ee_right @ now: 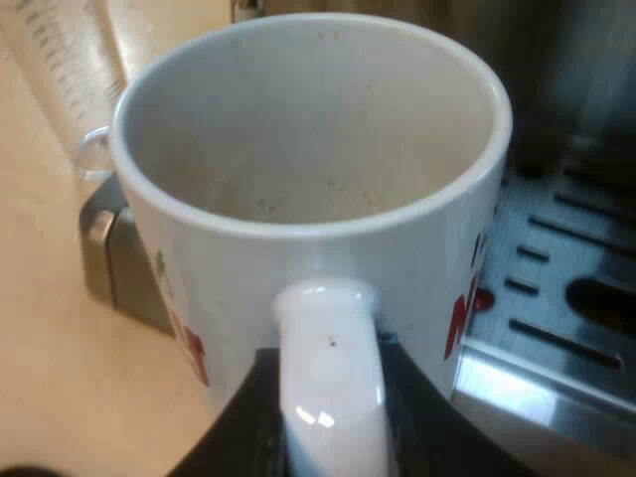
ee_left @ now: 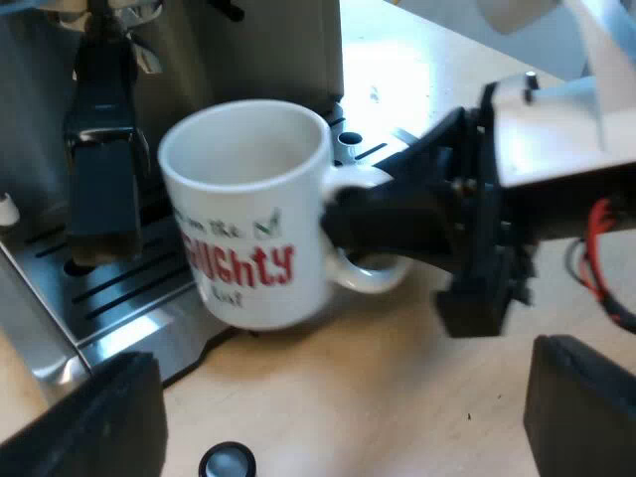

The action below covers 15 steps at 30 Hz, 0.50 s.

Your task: Place mug into machine

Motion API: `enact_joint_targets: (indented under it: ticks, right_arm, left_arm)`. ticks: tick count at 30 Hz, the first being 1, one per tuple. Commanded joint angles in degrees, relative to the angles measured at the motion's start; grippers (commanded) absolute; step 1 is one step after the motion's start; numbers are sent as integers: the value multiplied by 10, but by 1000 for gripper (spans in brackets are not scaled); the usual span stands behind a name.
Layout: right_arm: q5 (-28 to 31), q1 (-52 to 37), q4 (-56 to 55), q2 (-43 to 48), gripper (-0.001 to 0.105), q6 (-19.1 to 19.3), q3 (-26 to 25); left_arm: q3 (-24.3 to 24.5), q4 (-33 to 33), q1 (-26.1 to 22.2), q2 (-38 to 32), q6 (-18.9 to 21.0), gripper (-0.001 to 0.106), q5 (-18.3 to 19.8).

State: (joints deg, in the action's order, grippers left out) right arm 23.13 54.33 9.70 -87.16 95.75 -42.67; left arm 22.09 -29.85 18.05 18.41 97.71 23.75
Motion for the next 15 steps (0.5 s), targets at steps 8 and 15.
enact_joint_targets:
  ticks: [8,15]
  right_arm:
    - [24,-14,95,-51,0,9,-27]
    - [28,-25,111,-76,0,9,-36]
  left_arm:
    - [1,-16,3,-3,-2,86,5]
    - [1,-20,3,-3,-2,86,5]
